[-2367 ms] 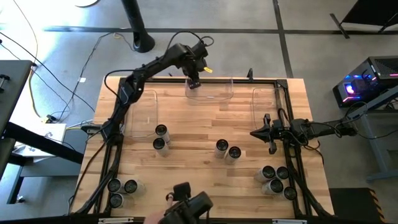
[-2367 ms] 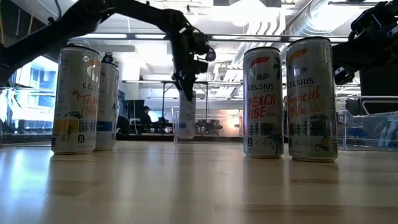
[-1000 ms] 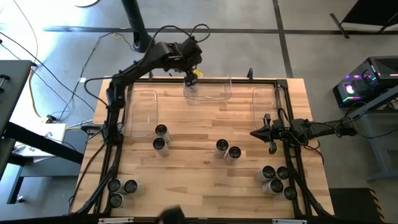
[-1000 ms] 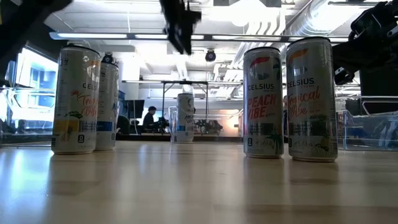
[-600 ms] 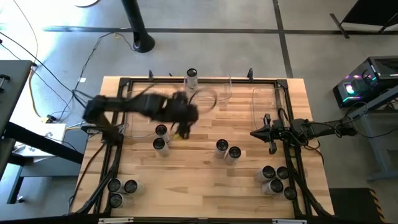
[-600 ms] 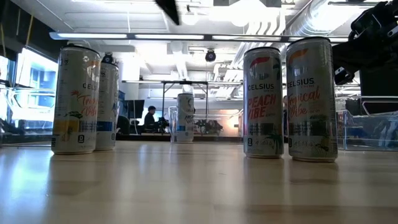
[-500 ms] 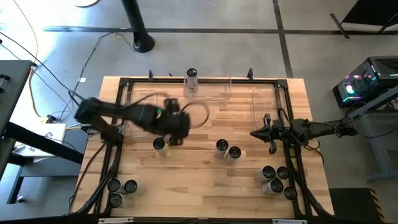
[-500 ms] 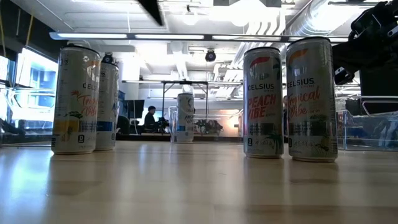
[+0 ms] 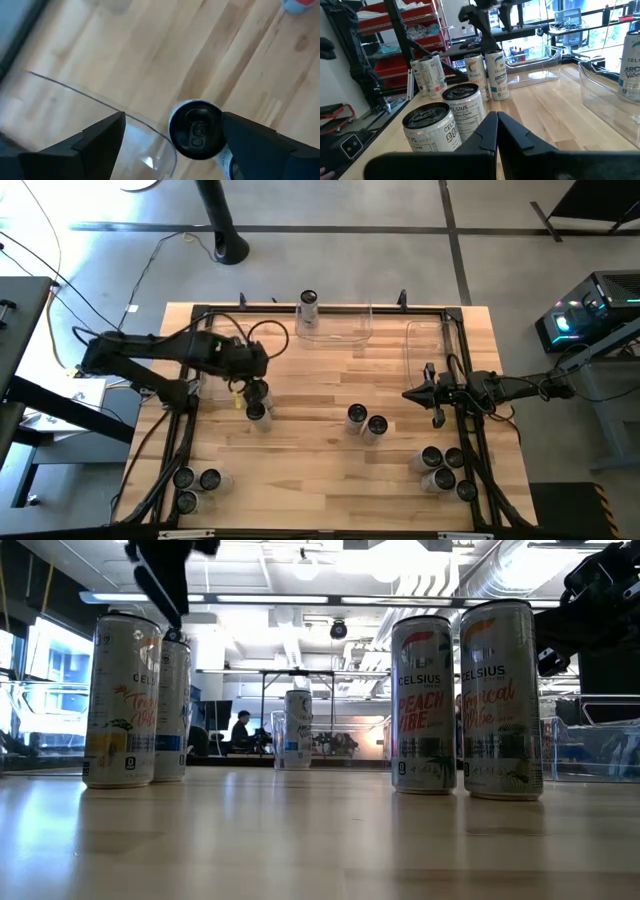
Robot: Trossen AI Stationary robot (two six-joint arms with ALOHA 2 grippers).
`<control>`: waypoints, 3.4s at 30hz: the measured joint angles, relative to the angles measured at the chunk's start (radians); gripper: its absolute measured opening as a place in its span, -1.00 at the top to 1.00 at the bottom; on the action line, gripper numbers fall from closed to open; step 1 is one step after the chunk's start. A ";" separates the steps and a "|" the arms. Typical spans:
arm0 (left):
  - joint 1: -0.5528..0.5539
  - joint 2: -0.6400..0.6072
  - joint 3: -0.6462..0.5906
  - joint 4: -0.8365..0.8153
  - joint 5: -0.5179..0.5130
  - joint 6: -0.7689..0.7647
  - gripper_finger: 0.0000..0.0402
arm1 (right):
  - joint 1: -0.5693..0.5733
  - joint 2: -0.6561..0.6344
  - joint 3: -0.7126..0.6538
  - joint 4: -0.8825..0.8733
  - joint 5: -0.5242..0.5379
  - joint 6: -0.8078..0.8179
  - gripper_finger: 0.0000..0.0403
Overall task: Sort soda cans
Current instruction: Put the white and blue soda can into the middle transparent bin
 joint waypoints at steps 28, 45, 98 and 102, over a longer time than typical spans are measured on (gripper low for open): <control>0.023 0.124 -0.049 0.038 0.155 0.041 -0.60 | 0.000 0.000 0.000 0.000 0.001 0.000 1.00; 0.036 0.221 -0.032 0.026 0.209 0.163 -0.23 | 0.000 0.000 0.000 0.000 0.002 0.000 1.00; 0.121 0.560 0.366 -0.018 0.036 0.585 -0.75 | 0.000 0.000 0.000 0.000 0.000 0.000 1.00; 0.116 0.560 0.366 -0.029 0.041 0.440 -0.75 | 0.000 0.000 0.000 0.000 0.000 0.000 1.00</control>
